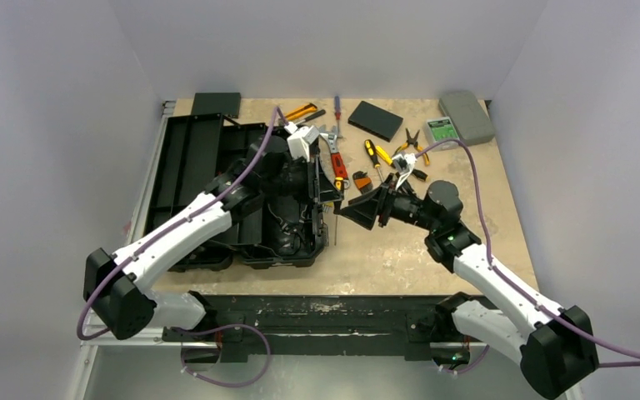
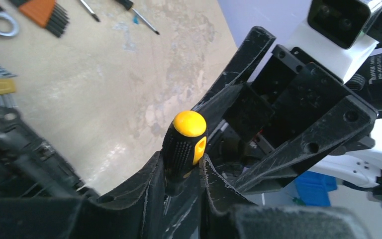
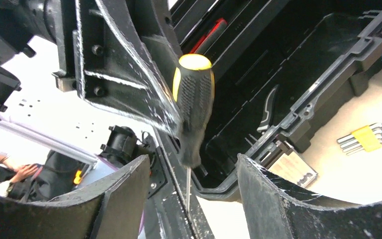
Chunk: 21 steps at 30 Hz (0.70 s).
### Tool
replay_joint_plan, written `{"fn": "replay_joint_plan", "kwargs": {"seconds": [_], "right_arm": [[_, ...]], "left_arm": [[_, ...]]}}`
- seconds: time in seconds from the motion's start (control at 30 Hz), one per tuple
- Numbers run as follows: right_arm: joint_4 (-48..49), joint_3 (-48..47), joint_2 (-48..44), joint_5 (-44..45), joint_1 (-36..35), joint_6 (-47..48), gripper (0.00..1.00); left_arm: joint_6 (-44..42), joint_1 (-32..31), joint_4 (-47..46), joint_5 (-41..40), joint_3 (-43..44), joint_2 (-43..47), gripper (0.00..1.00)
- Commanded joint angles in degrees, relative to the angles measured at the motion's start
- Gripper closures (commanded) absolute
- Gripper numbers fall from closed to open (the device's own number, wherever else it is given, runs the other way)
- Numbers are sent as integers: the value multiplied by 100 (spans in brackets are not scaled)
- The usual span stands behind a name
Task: Pack the tool kit
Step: Place the screwdriver in the toolbox.
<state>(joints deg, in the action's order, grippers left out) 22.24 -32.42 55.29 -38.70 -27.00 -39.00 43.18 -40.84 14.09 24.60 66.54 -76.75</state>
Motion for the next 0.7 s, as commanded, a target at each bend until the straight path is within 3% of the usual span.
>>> {"fn": "replay_joint_plan", "kwargs": {"seconds": [0.0, 0.23, 0.43, 0.67], "right_arm": [[-310, -34, -290, 301, -15, 332, 36], [-963, -9, -454, 940, -8, 696, 35], [-1050, 185, -480, 1260, -14, 795, 35], [-1088, 343, -470, 1426, -13, 879, 36]], "left_arm": [[-827, 263, 1136, -647, 580, 598, 100], [-1721, 763, 2833, -1858, 1119, 1253, 100], [-2370, 985, 4434, -3586, 2208, 1256, 100], [-2990, 1059, 5256, -5438, 2926, 1094, 100]]}}
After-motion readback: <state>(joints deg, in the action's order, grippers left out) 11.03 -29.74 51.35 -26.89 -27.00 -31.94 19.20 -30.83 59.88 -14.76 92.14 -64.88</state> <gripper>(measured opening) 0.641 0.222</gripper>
